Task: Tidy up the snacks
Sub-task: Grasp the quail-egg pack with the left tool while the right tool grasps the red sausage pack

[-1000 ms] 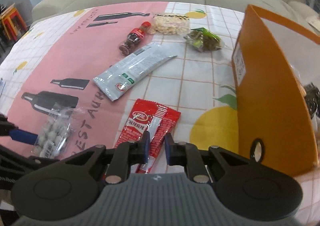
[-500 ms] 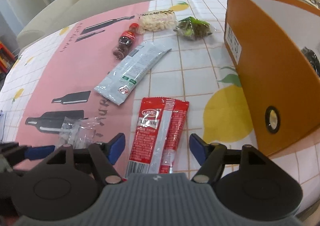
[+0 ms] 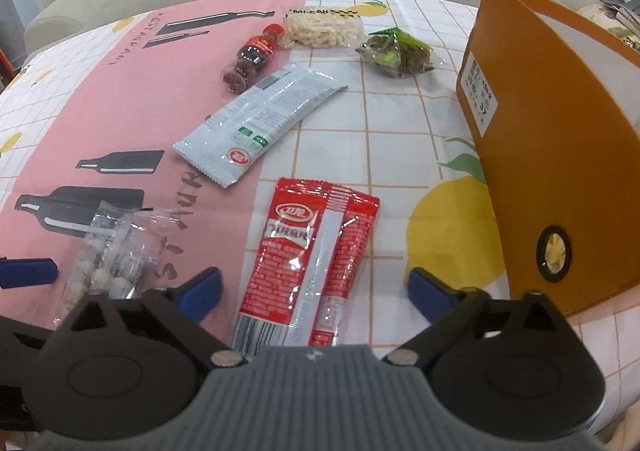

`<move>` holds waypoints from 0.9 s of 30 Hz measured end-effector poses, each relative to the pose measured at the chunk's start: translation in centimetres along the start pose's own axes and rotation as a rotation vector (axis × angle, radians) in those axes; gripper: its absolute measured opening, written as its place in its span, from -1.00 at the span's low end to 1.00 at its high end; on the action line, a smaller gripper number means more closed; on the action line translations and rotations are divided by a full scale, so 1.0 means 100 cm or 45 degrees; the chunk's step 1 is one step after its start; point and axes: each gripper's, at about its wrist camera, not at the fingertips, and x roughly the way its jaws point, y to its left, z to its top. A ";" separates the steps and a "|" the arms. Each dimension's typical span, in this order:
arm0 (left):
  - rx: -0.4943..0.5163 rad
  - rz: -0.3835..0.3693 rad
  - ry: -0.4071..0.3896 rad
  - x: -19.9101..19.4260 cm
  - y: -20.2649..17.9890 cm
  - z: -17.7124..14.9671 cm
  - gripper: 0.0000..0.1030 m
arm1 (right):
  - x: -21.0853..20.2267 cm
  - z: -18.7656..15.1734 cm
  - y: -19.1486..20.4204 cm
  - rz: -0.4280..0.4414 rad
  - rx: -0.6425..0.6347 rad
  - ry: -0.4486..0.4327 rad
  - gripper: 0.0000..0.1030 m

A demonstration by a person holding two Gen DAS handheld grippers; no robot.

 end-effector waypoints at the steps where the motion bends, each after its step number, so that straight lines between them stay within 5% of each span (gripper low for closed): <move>1: -0.003 0.000 -0.002 0.000 0.000 0.000 1.00 | 0.000 0.000 0.000 0.000 0.001 -0.002 0.94; 10: 0.008 0.004 -0.032 -0.003 -0.002 0.002 1.00 | 0.000 -0.002 -0.004 -0.062 0.048 0.006 0.93; 18: 0.036 -0.028 -0.125 -0.009 -0.004 0.002 0.31 | -0.009 -0.002 -0.005 -0.067 0.008 -0.054 0.08; 27: 0.064 -0.021 -0.135 -0.023 -0.006 0.007 0.23 | -0.016 -0.001 -0.010 0.046 0.036 -0.058 -0.32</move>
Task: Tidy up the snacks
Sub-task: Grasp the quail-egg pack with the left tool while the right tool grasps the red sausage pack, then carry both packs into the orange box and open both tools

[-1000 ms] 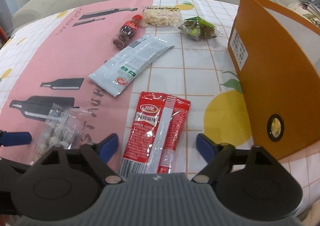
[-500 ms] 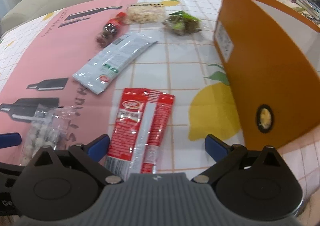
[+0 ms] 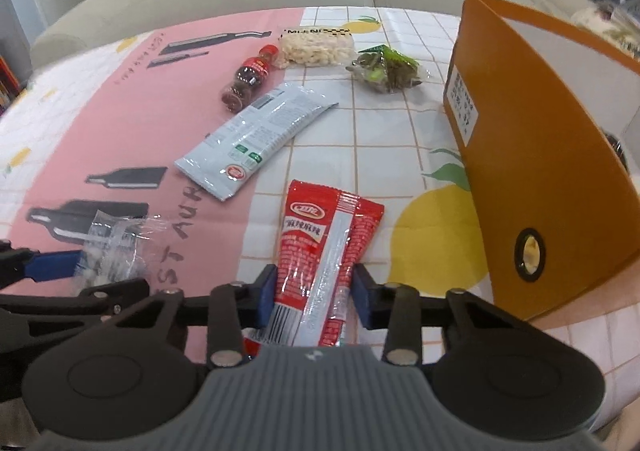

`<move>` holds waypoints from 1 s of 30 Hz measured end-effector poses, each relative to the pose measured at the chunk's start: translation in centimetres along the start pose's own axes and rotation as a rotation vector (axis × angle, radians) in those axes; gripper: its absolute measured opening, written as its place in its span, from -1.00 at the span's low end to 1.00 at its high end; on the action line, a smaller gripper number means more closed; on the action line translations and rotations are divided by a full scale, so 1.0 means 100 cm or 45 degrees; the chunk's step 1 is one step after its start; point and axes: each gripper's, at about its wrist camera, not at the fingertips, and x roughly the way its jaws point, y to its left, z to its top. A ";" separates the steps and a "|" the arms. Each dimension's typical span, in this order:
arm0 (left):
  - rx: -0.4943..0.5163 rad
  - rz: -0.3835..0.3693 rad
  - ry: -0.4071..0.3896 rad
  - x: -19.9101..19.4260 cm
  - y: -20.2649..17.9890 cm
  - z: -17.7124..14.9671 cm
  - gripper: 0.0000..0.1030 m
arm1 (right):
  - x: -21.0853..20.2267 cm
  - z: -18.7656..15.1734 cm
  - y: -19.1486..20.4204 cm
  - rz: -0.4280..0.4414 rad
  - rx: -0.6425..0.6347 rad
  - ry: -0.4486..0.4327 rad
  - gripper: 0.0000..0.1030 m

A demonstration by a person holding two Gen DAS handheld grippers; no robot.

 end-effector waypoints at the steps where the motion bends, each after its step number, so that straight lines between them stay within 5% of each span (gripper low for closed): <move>1: -0.004 -0.002 -0.007 -0.004 0.000 0.003 0.23 | -0.002 0.001 -0.002 0.016 0.011 0.000 -0.33; 10: -0.066 -0.057 -0.062 -0.052 -0.004 0.032 0.17 | -0.053 0.012 -0.008 0.126 -0.026 -0.113 -0.35; 30: 0.112 -0.171 -0.277 -0.128 -0.064 0.080 0.15 | -0.149 0.022 -0.068 0.209 0.076 -0.316 -0.36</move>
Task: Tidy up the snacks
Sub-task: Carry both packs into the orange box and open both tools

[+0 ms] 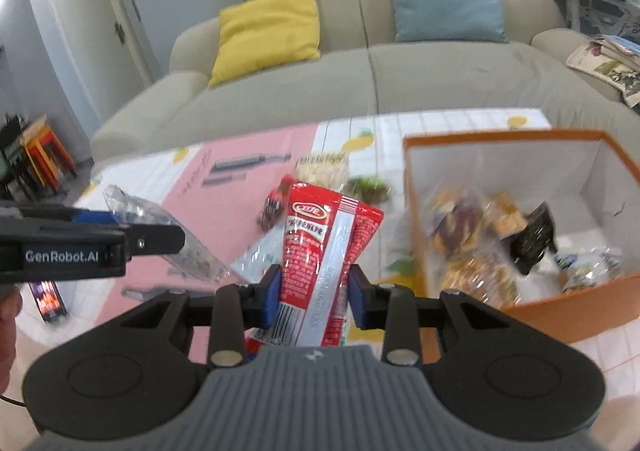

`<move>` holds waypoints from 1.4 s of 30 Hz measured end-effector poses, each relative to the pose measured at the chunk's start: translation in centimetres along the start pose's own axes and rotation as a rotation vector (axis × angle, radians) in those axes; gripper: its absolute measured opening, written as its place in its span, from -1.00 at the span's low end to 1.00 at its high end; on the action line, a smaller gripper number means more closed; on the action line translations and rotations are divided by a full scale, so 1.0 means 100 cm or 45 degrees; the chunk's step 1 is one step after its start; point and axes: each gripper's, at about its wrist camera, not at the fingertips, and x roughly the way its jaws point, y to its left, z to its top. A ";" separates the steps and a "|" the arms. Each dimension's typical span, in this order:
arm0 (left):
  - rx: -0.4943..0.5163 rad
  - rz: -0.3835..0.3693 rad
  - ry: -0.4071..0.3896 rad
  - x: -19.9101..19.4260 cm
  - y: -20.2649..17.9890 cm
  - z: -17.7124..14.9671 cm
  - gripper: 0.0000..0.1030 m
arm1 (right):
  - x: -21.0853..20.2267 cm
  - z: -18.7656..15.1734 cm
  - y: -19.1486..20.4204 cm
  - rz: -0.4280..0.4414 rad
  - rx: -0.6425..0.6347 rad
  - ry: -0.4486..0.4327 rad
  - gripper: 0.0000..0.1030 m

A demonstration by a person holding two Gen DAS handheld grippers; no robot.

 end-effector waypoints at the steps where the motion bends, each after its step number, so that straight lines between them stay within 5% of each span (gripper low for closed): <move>1: 0.017 -0.024 -0.009 -0.001 -0.006 0.007 0.15 | -0.006 0.006 -0.006 0.004 0.012 -0.018 -0.36; 9: 0.083 -0.246 -0.014 0.019 -0.061 0.067 0.15 | -0.038 0.050 -0.070 -0.056 0.010 -0.062 -0.36; 19: 0.102 -0.461 0.215 0.101 -0.137 0.102 0.15 | -0.026 0.094 -0.164 -0.180 -0.015 0.087 -0.36; 29: 0.085 -0.506 0.507 0.191 -0.180 0.080 0.14 | 0.024 0.080 -0.223 -0.299 -0.185 0.322 -0.35; 42: 0.087 -0.453 0.658 0.243 -0.196 0.071 0.20 | 0.071 0.063 -0.243 -0.352 -0.217 0.474 -0.35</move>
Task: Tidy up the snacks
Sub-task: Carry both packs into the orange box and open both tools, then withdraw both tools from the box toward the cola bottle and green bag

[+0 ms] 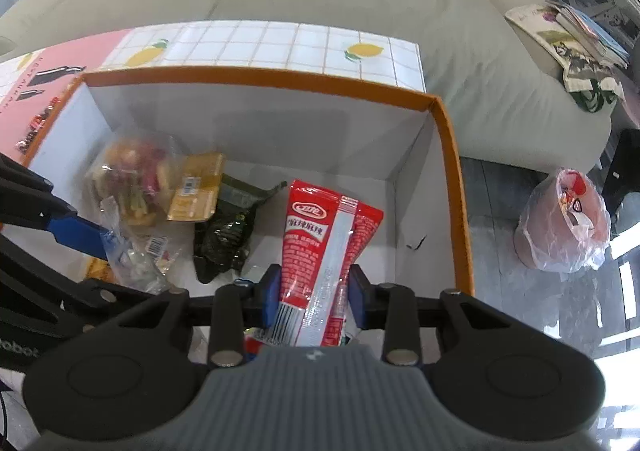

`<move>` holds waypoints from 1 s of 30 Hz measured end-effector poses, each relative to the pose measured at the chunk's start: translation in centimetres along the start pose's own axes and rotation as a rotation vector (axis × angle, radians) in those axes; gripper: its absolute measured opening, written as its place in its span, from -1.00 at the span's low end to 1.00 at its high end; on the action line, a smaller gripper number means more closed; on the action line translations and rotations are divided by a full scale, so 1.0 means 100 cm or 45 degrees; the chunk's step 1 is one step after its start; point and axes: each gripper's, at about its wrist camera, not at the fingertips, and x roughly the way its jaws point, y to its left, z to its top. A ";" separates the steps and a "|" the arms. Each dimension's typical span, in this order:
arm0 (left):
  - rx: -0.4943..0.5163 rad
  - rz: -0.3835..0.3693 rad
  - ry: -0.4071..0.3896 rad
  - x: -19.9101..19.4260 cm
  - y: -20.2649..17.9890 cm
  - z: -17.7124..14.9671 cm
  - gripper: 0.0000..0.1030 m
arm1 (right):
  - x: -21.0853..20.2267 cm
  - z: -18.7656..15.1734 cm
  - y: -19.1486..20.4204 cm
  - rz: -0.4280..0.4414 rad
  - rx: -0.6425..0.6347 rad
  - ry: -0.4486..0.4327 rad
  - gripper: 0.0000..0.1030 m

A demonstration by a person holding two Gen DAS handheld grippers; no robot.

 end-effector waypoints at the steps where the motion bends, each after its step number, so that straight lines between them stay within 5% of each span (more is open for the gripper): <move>1: -0.004 0.001 0.002 0.000 0.001 0.000 0.20 | 0.002 0.001 -0.001 -0.005 0.006 0.007 -0.35; 12: 0.069 0.072 -0.048 -0.017 -0.005 -0.004 0.61 | 0.017 0.000 -0.010 -0.033 0.041 0.051 -0.31; 19: 0.085 0.084 -0.088 -0.040 -0.002 -0.010 0.63 | 0.023 0.001 -0.005 -0.094 -0.031 0.067 -0.28; 30: 0.121 0.140 -0.113 -0.069 0.001 -0.023 0.63 | 0.004 0.005 0.006 -0.137 -0.083 0.027 0.18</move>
